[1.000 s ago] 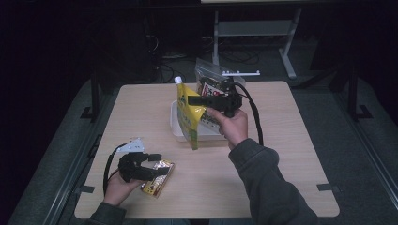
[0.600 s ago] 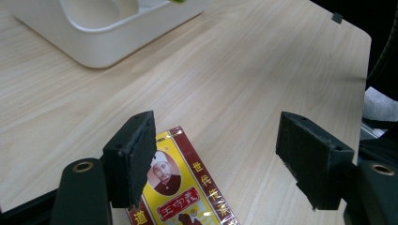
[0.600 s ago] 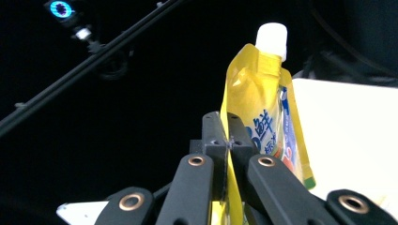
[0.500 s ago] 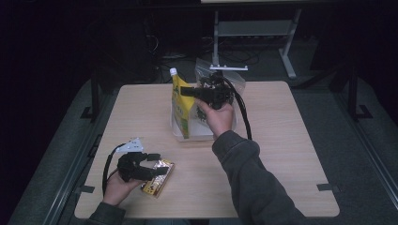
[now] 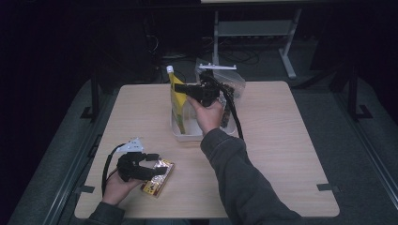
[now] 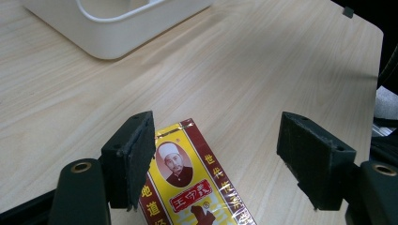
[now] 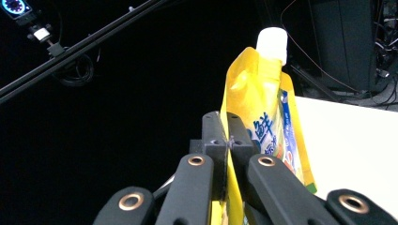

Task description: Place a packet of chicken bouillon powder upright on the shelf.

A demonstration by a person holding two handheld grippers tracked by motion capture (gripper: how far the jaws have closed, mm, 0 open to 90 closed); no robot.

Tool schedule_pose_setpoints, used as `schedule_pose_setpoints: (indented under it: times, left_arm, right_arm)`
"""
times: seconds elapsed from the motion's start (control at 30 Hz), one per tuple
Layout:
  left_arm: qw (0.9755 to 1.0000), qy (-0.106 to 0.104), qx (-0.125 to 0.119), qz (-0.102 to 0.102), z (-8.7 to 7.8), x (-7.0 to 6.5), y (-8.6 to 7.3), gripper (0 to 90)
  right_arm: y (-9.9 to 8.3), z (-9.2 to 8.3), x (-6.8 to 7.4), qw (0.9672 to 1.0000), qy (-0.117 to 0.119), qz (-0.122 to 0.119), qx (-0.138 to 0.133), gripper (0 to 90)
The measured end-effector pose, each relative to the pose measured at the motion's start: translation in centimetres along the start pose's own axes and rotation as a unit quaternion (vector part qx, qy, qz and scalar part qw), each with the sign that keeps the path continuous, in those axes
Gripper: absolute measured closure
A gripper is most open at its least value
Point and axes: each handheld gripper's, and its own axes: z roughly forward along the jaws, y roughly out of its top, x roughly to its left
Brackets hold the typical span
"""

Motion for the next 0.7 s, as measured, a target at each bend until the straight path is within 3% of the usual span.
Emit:
schedule_pose_setpoints:
  times: [0.1, 0.37, 0.7]
  left_arm:
    - [1.0, 0.0, 0.0, 0.0, 0.0, 0.1, -0.1, 27.6]
    - [1.0, 0.002, 0.002, -0.001, -0.1, 0.2, -0.2, 27.6]
    - [1.0, 0.002, 0.0, -0.004, -0.1, 0.3, -0.2, 27.6]
  right_arm:
    - [-0.4, 0.4, -0.3, 0.9999, -0.002, 0.009, -0.006, 89.0]
    - [-1.0, 1.2, -0.7, 0.9997, -0.013, -0.003, -0.022, 88.7]
    - [-2.2, 2.2, -1.4, 0.9992, -0.018, 0.008, -0.035, 88.8]
